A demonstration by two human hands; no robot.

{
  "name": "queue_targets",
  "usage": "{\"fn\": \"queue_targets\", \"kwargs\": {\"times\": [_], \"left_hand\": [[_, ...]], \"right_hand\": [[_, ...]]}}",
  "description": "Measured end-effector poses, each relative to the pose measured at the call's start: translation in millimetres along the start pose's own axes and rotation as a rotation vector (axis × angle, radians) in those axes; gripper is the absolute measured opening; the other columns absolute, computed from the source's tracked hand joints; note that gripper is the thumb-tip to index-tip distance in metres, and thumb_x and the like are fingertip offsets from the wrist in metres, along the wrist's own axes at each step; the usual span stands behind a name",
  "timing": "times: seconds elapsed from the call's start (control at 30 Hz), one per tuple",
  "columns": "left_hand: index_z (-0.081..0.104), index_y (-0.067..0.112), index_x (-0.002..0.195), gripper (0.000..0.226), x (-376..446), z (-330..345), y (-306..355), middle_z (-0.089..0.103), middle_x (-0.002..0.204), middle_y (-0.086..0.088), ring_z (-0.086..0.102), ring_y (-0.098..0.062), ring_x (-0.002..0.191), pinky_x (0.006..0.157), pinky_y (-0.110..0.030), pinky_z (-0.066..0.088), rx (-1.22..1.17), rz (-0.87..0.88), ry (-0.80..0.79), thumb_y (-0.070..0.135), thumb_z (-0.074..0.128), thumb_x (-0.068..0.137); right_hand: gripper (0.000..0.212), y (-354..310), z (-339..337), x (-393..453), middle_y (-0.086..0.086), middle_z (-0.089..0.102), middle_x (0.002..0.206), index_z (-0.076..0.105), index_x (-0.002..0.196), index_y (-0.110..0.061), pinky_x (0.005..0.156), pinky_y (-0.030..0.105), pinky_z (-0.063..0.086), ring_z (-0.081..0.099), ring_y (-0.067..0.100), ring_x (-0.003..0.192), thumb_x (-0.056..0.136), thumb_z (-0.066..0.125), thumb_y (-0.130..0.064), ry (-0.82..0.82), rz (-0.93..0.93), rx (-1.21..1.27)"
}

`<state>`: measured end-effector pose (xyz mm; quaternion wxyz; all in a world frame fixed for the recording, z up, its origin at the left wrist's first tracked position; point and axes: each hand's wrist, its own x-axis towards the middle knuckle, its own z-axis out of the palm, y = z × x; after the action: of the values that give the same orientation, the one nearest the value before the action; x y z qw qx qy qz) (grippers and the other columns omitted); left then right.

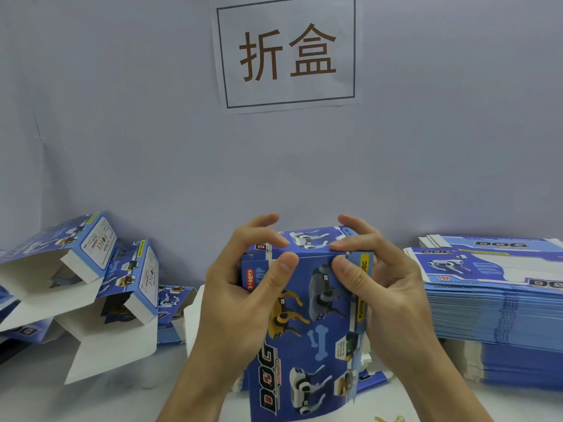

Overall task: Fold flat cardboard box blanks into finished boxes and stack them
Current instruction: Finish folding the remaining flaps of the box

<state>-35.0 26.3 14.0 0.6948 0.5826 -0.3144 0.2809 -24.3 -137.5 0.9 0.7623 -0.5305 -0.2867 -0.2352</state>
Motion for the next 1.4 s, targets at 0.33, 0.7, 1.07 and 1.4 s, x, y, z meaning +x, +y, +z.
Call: {"fn": "queue_targets", "kwargs": {"times": [0.33,0.7,1.07,1.4], "left_hand": [[0.07,0.029,0.094,0.016,2,-7,1,0.066,0.125,0.015,0.073,-0.017,0.098,0.061,-0.029,0.061,0.091,-0.017,-0.009,0.037,0.076,0.082],[0.052,0.033,0.102,0.032,18,-34,-14,0.066,0.123,-0.002,0.07,-0.023,0.108,0.093,-0.052,0.056,-0.289,0.014,1.047,0.039,0.077,0.084],[0.047,0.048,0.117,0.076,-5,13,-31,0.075,0.106,0.004,0.073,-0.015,0.097,0.083,-0.043,0.061,0.015,-0.555,0.0,0.057,0.088,0.054],[0.024,0.067,0.139,0.084,7,-23,-20,0.063,0.131,0.021,0.062,-0.002,0.118,0.092,-0.031,0.053,0.153,-0.383,-0.081,0.07,0.07,0.069]], "right_hand": [[0.039,-1,2,1,-0.015,0.061,0.133,0.069,0.112,-0.038,0.08,0.035,0.061,0.061,0.013,0.122,0.074,0.076,-0.036,0.049,-0.008,-0.073],[0.052,-24,27,0,0.002,0.072,0.063,0.074,0.079,-0.015,0.054,0.022,0.048,0.063,0.011,0.051,0.095,0.051,-0.059,-0.218,0.333,-0.56],[0.06,-1,-9,11,-0.008,0.075,0.109,0.034,0.144,-0.041,0.066,0.039,0.062,0.076,0.021,0.093,0.093,0.066,-0.036,0.417,0.071,0.081],[0.077,5,-21,1,-0.007,0.073,0.117,0.037,0.142,-0.053,0.073,0.034,0.062,0.074,0.02,0.1,0.079,0.079,-0.042,-0.181,0.225,-0.227]]}}
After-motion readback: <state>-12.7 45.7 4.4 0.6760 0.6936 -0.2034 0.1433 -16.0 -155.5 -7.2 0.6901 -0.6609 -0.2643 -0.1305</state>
